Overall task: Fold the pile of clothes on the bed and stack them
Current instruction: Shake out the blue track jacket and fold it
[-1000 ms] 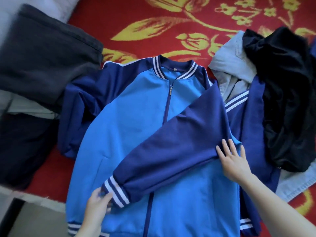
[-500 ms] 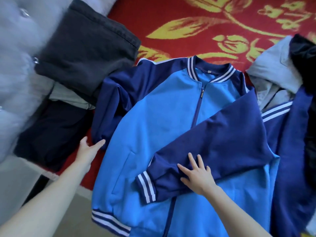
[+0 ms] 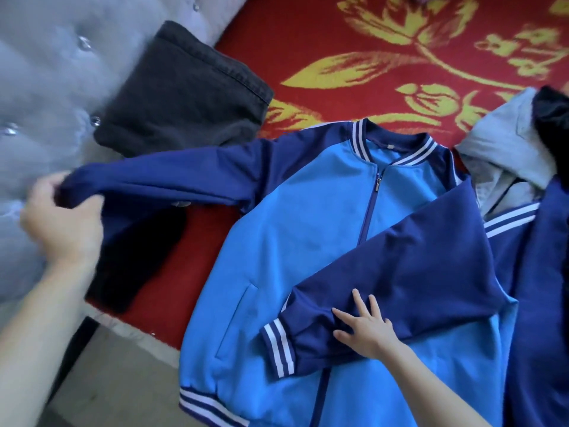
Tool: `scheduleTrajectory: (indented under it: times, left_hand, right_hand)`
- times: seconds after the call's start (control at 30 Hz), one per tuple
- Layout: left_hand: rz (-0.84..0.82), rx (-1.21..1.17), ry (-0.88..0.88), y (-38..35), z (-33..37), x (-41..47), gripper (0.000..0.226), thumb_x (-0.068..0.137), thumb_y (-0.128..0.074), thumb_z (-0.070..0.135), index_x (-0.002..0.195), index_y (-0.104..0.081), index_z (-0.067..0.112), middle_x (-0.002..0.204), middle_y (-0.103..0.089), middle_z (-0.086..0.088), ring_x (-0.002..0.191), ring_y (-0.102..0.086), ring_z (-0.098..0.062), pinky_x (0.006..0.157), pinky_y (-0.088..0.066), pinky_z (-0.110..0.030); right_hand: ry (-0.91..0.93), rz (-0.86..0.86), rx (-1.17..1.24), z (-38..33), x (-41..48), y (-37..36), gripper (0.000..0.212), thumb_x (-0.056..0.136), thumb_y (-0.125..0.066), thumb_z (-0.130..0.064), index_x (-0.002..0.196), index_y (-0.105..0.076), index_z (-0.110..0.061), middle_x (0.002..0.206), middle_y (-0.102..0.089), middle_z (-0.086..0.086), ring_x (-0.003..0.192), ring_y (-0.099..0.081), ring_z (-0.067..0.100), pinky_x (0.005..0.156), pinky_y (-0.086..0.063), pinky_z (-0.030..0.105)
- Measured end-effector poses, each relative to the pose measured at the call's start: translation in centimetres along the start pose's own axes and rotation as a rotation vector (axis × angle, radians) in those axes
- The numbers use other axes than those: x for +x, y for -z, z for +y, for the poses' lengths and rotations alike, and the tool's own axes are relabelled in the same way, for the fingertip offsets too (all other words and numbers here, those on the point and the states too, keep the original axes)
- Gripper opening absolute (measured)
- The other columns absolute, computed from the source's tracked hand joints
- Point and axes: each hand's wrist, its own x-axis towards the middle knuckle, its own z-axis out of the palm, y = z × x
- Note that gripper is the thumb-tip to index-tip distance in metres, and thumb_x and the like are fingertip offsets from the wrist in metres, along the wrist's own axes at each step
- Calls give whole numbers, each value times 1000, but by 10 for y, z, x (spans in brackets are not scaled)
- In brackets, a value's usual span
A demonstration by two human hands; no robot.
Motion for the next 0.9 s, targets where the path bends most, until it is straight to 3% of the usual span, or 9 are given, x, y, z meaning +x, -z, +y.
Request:
scheduleTrajectory:
  times: [0.07, 0.13, 0.23, 0.33, 0.47, 0.6, 0.67, 0.83, 0.9]
  left_hand:
    - [-190, 193, -482, 37, 26, -2, 54, 68, -77, 42, 119, -58, 40, 124, -59, 15, 108, -60, -16, 94, -46, -39]
    - [-248, 294, -987, 35, 157, -97, 27, 86, -59, 15, 112, -62, 23, 116, -58, -7, 105, -55, -23, 101, -37, -34]
    - [-486, 226, -1553, 28, 260, -188, 29, 93, -41, 2, 117, -55, 12, 126, -48, -15, 121, -46, -31, 112, -28, -37]
    - [-764, 334, -1406, 22, 190, -208, 41, 86, -36, -4, 118, -52, 16, 131, -44, -14, 122, -44, -30, 109, -29, -34]
    - [-777, 509, -1160, 4, 143, -201, 45, 78, -40, 13, 122, -47, 18, 131, -42, -15, 117, -44, -29, 99, -37, -34]
    - [-850, 621, -796, -34, 139, -172, 60, 67, -63, 15, 125, -45, 16, 124, -53, -19, 111, -44, -28, 79, -55, -45]
    - [-855, 670, -646, -53, 144, -162, 73, 68, -73, 7, 135, -44, 13, 133, -48, -20, 120, -43, -32, 88, -50, -48]
    - [-889, 669, -260, -105, 158, -127, 76, 86, -60, 17, 149, -17, 19, 152, -22, -7, 135, -28, -29, 106, -31, -40]
    - [-905, 610, -172, -120, 156, -114, 81, 84, -62, 15, 149, -14, 20, 152, -22, -9, 136, -29, -30, 106, -32, -42]
  right_hand:
    - [6, 13, 48, 0, -2, 1, 50, 94, -36, -53, 142, -24, -48, 156, 18, -4, 143, 16, 28, 112, -20, 46]
    - [21, 96, 201, 2, -4, 1, 47, 95, -40, -49, 141, -31, -43, 157, 2, -6, 145, 6, 22, 112, -20, 41]
    - [-30, 413, 870, 14, -10, -5, 33, 95, -51, -24, 129, -54, -20, 143, -40, -2, 137, -32, 16, 107, -26, 26]
    - [-207, 646, 1487, 30, -20, -8, 21, 97, -47, -15, 113, -58, -10, 120, -60, 14, 109, -54, 23, 89, -40, 27]
    - [-305, 759, 1607, 38, -15, 1, 21, 100, -39, -30, 113, -49, -18, 109, -56, 10, 96, -53, 24, 79, -42, 30]
    - [-282, 708, 1470, 24, 1, 17, 50, 89, -50, -48, 132, -39, -24, 119, -47, 1, 111, -46, 18, 95, -38, 31]
    - [-279, 711, 1372, 10, 7, 26, 63, 90, -56, -41, 143, -31, -18, 138, -41, 5, 127, -41, 19, 104, -32, 31]
    - [-166, 594, 1278, -13, 12, 36, 75, 81, -71, -23, 143, -28, -20, 135, -46, 1, 120, -49, 16, 95, -45, 31]
    - [-98, 433, 1279, -9, 5, 34, 61, 79, -71, -10, 129, -41, -27, 113, -60, -2, 92, -60, 8, 68, -53, 26]
